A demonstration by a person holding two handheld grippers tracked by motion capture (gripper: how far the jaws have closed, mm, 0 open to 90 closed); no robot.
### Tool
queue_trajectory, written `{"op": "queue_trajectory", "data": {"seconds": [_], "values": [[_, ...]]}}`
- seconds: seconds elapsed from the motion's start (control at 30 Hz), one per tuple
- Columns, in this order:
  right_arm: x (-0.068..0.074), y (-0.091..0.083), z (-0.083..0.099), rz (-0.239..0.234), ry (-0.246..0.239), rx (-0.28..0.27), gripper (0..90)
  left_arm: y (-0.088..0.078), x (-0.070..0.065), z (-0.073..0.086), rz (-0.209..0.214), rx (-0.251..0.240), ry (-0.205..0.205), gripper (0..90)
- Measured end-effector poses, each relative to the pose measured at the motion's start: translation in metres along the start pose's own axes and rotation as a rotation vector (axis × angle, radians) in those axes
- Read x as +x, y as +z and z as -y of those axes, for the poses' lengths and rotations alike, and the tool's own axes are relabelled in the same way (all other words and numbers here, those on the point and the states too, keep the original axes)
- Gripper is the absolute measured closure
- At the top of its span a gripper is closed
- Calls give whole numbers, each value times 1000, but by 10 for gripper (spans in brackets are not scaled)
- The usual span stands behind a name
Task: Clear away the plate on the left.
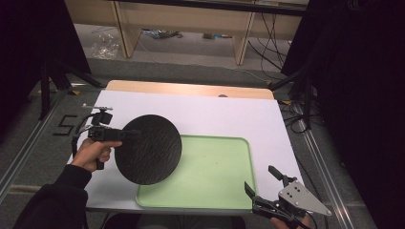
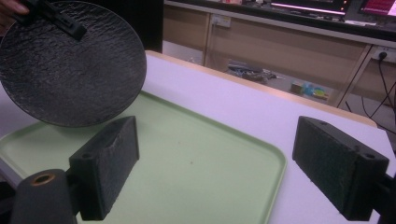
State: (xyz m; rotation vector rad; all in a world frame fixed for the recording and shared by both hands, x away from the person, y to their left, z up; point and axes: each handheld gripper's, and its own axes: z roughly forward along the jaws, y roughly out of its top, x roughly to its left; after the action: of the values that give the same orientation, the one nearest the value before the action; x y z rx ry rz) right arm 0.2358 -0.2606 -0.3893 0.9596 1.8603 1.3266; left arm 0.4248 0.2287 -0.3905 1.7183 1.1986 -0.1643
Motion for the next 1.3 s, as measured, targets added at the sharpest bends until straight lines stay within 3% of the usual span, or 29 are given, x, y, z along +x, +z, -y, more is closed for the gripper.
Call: {"op": "queue_trajectory", "data": {"seconds": [0.3, 0.37, 0.53, 0.83, 1.1, 1.23, 1.3], "values": [[0, -1, 0, -3, -6, 4, 154, 23, -6, -2, 1, 37, 6, 785], [0, 1, 1, -9, 7, -14, 154, 30, -8, -2, 17, 50, -1, 785], [0, 0, 0, -4, -2, 2, 154, 46, -16, -2, 48, 49, -27, 784], [0, -1, 0, -7, -5, 9, 153, 77, -25, 3, 59, 96, -29, 783], [0, -1, 0, -8, -5, 5, 154, 97, -23, 11, 48, 101, -66, 792], [0, -1, 0, -5, -4, 6, 154, 104, -22, 15, 24, 118, -56, 779], [0, -1, 0, -5, -3, 5, 154, 106, -20, 17, -17, 178, -13, 767]]}}
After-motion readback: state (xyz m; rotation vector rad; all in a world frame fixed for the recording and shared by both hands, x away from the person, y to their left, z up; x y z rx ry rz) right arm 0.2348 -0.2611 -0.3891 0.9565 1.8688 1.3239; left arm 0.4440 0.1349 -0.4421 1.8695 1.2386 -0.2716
